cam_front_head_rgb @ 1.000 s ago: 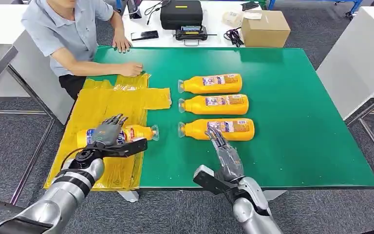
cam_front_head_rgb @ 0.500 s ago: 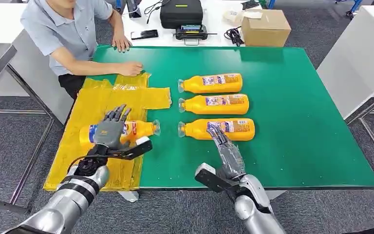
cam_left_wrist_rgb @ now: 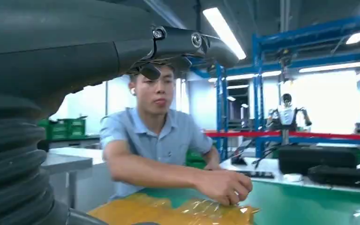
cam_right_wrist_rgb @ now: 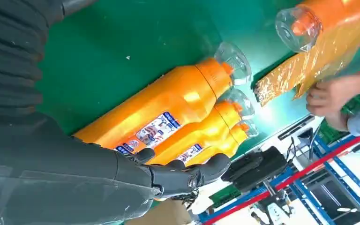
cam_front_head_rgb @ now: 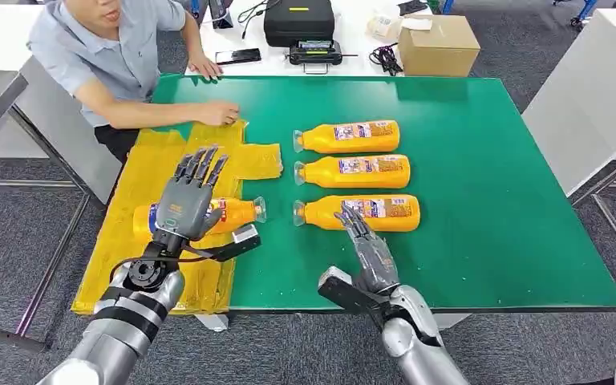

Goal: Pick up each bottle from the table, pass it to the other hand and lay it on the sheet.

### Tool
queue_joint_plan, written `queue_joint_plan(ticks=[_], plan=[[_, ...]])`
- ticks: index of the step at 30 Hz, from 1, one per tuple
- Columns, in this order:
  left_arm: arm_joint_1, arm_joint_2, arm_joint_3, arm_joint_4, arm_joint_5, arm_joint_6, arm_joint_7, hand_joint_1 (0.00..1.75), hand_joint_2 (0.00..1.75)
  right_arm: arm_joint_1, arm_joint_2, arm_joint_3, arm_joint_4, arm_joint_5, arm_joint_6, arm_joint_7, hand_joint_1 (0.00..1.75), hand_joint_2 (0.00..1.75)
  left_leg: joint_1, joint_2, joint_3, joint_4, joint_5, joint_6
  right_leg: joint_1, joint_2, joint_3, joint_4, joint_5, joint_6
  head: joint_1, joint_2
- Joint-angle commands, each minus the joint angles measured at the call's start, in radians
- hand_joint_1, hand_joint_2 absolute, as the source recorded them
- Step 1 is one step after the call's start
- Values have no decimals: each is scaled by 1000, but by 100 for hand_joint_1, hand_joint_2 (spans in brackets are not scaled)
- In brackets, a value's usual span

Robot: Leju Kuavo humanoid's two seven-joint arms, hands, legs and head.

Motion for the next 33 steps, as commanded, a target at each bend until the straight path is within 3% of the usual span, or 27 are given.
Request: queue_joint_plan(ticks=[1,2,3,8,9,13,16,22,29,33], plan=[[193,-175,128,-225,370,-4,-372,0,175,4,-93,43,8,268,-178,154,0,175,3,2,5,0,-3,-3,3,1,5,-2,-2,-4,0,0],[248,-171,48,-253,545,-6,-416,0,175,28,-120,24,-26,321,-206,202,0,175,1,-1,4,0,-2,-2,2,-1,5,-2,-2,-2,0,0],[318,-136,-42,-363,593,-4,-357,0,175,54,-151,-7,-69,322,-196,200,0,175,1,-1,3,-1,-1,-1,1,-1,4,-2,-1,-1,0,0],[320,-107,-72,-390,601,-4,-316,0,175,61,-146,-27,-82,322,-177,187,0,175,0,0,0,0,-3,-1,0,0,1,-2,-1,-1,0,0],[351,-99,-111,-429,810,-22,-385,0,175,74,-168,-42,-93,438,-212,273,0,175,1,1,2,2,-5,-2,2,1,4,-2,-3,-3,0,0],[527,-71,-200,-670,1016,-82,-424,0,175,152,-250,-121,-174,483,-179,294,0,175,0,-1,1,0,-5,-1,0,-1,2,-3,-3,-2,0,0],[582,-53,-247,-730,1028,-83,-441,0,175,174,-262,-147,-185,509,-161,294,0,175,0,-1,1,1,-5,-1,1,-2,2,-3,-3,-2,0,0],[556,-63,-250,-651,1010,-46,-435,0,175,119,-252,-136,-131,471,-69,315,0,175,1,2,0,0,-5,-1,1,1,1,-3,-2,-3,0,0],[548,-64,-252,-641,1009,-45,-435,0,175,105,-253,-129,-116,468,-63,316,0,175,0,2,0,0,-3,0,1,1,1,-4,-1,-2,0,0],[532,-65,-262,-614,985,-25,-433,0,175,47,-282,-83,-52,456,36,373,0,175,1,3,3,0,-5,-1,2,2,4,-4,-1,-3,0,0]])
